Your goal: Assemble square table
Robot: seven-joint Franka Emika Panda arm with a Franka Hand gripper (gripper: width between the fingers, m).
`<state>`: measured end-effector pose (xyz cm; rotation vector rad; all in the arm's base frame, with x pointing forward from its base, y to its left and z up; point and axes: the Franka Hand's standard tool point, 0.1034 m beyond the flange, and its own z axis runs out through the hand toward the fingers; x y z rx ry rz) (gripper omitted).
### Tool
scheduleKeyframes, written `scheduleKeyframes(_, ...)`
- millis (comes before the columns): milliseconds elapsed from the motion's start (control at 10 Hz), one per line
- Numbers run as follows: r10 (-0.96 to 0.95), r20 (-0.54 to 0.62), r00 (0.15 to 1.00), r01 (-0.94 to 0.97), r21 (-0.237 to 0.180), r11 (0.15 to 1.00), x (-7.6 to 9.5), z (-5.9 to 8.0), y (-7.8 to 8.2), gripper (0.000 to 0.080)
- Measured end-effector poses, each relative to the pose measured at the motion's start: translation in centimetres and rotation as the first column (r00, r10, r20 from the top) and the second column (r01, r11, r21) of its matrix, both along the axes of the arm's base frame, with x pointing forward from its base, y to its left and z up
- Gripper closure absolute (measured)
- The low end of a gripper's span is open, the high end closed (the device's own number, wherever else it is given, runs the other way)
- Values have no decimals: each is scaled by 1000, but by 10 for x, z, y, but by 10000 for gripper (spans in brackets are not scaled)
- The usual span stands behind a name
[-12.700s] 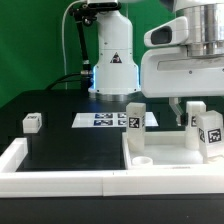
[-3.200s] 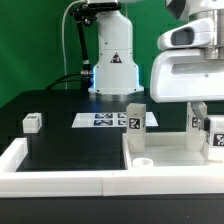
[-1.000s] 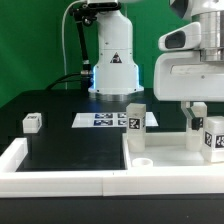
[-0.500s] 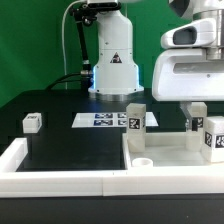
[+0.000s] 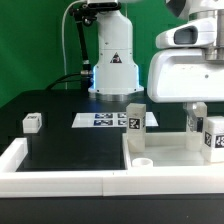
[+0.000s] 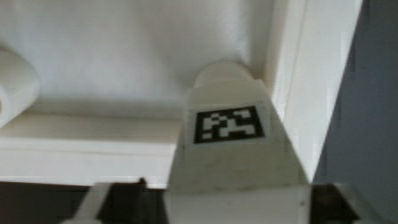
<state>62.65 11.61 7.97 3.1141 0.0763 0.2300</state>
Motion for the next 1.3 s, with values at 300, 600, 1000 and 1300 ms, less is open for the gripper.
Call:
scheduleKeyframes(300, -42, -1, 999, 42, 6, 999, 0, -1, 0, 509)
scheduleKeyframes(600, -300, -5, 954, 300, 46, 953, 0, -1, -1, 509)
scheduleKeyframes(1000, -697, -35, 716, 696, 99, 711, -3, -3, 0, 509)
scheduleKeyframes(1300, -888, -69, 454, 888, 115, 445, -4, -4, -1, 508)
